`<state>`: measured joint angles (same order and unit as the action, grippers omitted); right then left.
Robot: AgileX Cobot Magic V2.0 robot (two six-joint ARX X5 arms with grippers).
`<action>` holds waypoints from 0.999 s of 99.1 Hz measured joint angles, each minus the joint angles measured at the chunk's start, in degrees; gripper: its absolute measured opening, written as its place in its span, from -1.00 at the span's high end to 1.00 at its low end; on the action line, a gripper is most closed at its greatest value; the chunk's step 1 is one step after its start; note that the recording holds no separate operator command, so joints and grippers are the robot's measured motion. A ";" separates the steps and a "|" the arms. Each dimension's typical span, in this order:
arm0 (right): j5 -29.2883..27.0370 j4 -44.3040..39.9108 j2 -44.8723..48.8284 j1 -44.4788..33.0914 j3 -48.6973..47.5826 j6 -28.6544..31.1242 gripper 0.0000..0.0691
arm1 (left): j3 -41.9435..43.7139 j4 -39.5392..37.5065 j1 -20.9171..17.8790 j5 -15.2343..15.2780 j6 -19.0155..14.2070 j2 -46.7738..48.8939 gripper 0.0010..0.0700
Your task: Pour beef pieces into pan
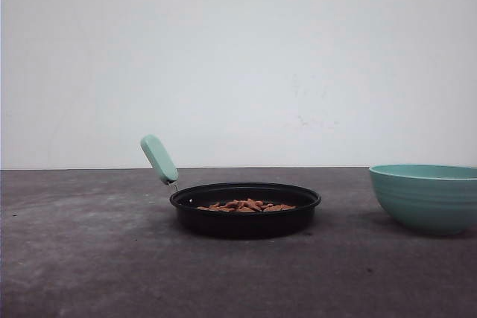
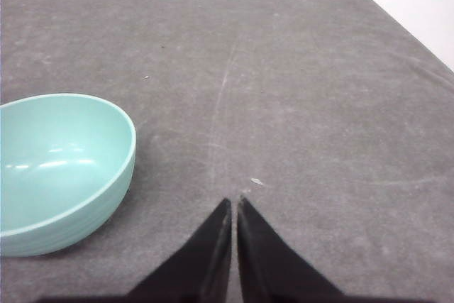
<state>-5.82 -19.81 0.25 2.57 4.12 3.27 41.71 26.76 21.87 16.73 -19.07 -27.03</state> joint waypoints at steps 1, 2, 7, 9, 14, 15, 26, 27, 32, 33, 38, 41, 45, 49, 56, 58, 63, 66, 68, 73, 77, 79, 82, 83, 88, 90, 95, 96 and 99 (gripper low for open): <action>0.00 0.00 0.00 0.00 0.00 0.00 0.97 | 0.00 0.00 0.00 0.00 0.00 0.00 0.99; 0.00 0.00 0.00 0.00 0.00 0.00 0.97 | 0.00 0.00 0.00 0.00 0.00 0.00 0.99; 0.00 0.00 0.00 0.00 0.00 0.00 0.97 | 0.00 0.00 0.00 0.00 0.02 0.00 0.99; 0.00 0.00 0.00 0.00 0.00 0.00 0.97 | 0.00 0.00 0.00 0.00 0.09 0.11 0.99; 0.00 0.00 0.00 0.00 0.00 0.00 0.97 | 0.00 0.00 0.00 0.00 0.83 0.44 0.99; 0.00 0.00 0.00 0.00 0.00 0.00 0.97 | 0.00 0.00 0.00 0.02 1.14 0.50 0.99; 0.00 0.00 0.00 0.00 0.00 0.00 0.97 | -0.07 0.44 -0.66 0.28 6.32 3.28 0.99; 0.00 0.00 0.00 0.00 0.00 0.00 0.97 | -0.17 0.44 -0.79 0.33 6.80 3.67 0.99; 0.00 0.00 0.00 0.00 0.00 0.00 0.97 | -1.64 -0.22 -1.55 0.44 9.18 6.03 0.99; 0.00 0.00 0.00 0.00 0.00 -0.02 0.97 | -2.19 -0.44 -1.75 0.46 9.57 6.60 0.99; -0.02 0.00 0.00 0.00 0.00 0.00 0.97 | -5.38 -2.25 -2.93 0.63 10.95 9.94 0.99; 0.00 0.00 0.00 0.00 0.00 0.00 0.97 | -8.33 -4.13 -4.07 0.96 11.61 11.98 0.99; 0.00 0.00 0.00 0.00 0.00 0.00 0.97 | -12.33 -6.69 -5.46 0.98 12.11 14.03 0.99; -0.02 0.00 0.00 0.00 0.00 0.00 0.97 | -16.66 -9.38 -6.73 0.96 12.26 16.11 0.99; -0.07 0.00 0.00 0.00 0.00 0.00 0.97 | -24.04 -13.51 -8.02 0.61 12.13 20.06 0.99; -0.09 0.00 0.00 0.00 0.00 -0.02 0.97 | -25.81 -14.16 -8.37 0.26 11.93 21.16 0.99; -0.11 0.00 0.00 0.00 0.00 -0.02 0.97 | -29.33 -14.51 -9.14 -0.20 11.21 23.58 0.99; -0.11 0.00 0.00 0.00 0.00 0.00 0.97 | -31.02 -14.16 -9.66 -0.22 10.51 24.90 0.99; -0.13 0.00 0.00 0.00 0.00 0.00 0.97 | -31.98 -13.59 -10.08 -0.24 10.10 25.70 0.99; -0.15 -0.02 0.00 0.00 0.00 0.00 0.97 | -33.77 -11.76 -10.95 -0.26 8.98 26.82 0.99; -0.15 0.00 0.00 0.00 0.00 0.00 0.97 | -34.56 -10.60 -11.54 -0.35 8.39 26.75 0.99; -0.13 0.02 0.00 0.00 0.00 -0.02 0.97 | -34.82 -9.70 -11.82 -0.55 8.20 26.71 0.99; -0.13 0.00 0.00 0.00 0.00 0.00 0.97 | -35.10 -8.31 -12.17 -1.05 7.91 26.71 0.99; -0.15 0.00 0.00 0.00 0.00 -0.02 0.97 | -35.17 -7.91 -12.28 -1.29 7.91 26.71 0.99; -0.15 0.02 0.00 0.00 0.00 -0.02 0.97 | -35.30 -6.43 -12.59 -2.86 8.04 26.73 0.99; -0.15 0.02 0.00 0.00 0.00 0.00 0.97 | -35.30 -6.23 -12.61 -3.45 8.31 26.73 0.99; -0.15 0.02 0.00 0.00 0.00 0.00 0.97 | -35.30 -5.75 -12.81 -5.33 9.51 26.73 0.99; -0.15 0.02 0.00 0.00 0.00 0.00 0.97 | -35.30 -5.66 -12.87 -5.84 9.75 26.73 0.99; -0.15 0.02 0.00 0.00 0.00 0.00 0.97 | -35.30 -5.42 -13.00 -6.99 10.54 26.73 0.99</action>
<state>-5.98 -19.79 0.25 2.57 4.12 3.27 6.42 21.34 8.86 9.74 -8.54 -0.30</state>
